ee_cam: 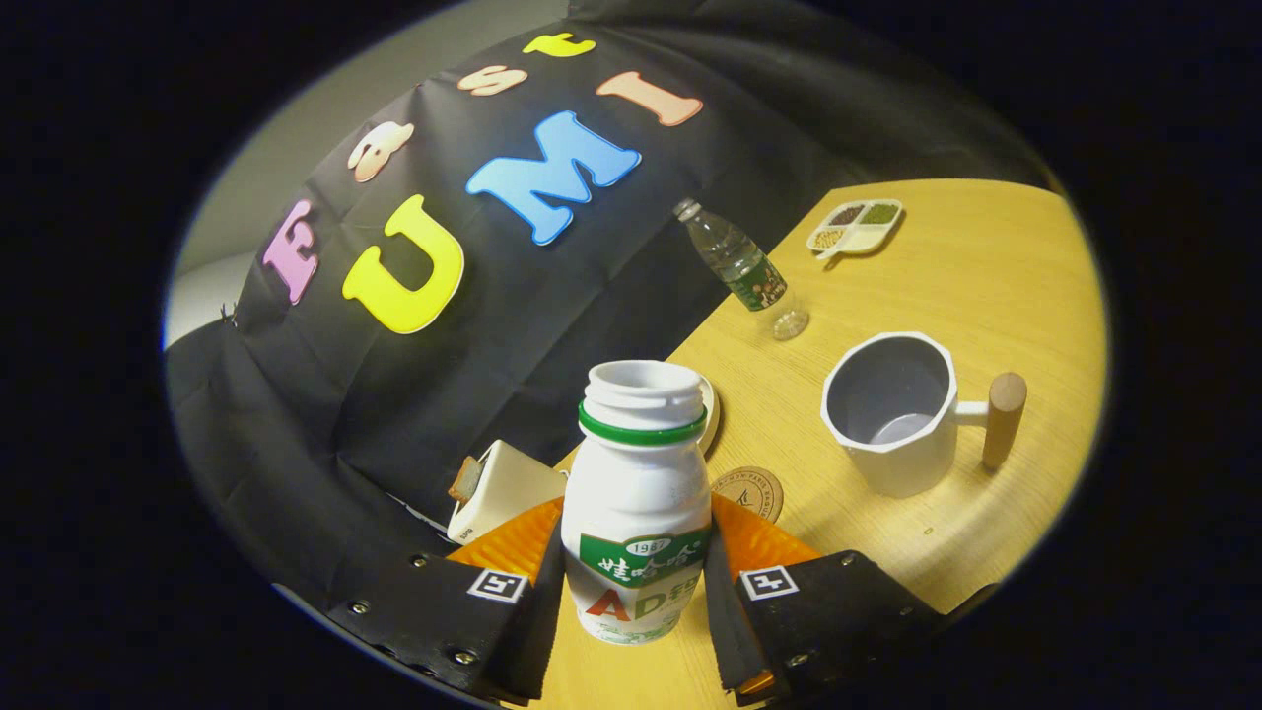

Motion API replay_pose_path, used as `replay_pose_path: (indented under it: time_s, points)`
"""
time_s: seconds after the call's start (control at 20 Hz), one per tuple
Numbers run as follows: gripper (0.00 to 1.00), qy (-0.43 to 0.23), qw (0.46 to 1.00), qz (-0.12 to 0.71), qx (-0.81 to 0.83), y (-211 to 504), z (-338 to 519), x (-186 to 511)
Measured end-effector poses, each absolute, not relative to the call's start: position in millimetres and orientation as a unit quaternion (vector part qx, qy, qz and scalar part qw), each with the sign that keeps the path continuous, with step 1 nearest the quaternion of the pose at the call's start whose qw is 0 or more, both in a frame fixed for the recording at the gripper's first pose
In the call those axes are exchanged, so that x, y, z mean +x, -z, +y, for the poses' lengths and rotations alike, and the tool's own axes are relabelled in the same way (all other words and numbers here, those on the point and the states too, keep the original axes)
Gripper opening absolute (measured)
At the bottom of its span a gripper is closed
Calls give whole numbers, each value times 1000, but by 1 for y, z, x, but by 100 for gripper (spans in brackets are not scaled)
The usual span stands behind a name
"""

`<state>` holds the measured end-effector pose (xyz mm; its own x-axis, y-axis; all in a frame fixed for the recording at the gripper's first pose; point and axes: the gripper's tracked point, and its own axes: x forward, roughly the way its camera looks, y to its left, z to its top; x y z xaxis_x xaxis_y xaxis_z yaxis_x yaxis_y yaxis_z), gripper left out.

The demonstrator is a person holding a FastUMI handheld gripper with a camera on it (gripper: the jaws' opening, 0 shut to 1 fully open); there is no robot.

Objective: Take the bottle from table, then pour the juice into the cup, finally place the bottle on the coaster

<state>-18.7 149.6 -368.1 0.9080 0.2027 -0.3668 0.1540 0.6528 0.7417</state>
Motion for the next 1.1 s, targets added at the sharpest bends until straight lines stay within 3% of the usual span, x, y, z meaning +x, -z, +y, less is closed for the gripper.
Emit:
replay_pose_path:
  time_s: [1.1]
  points:
    - [63,21,789,205,578,366,138,-6]
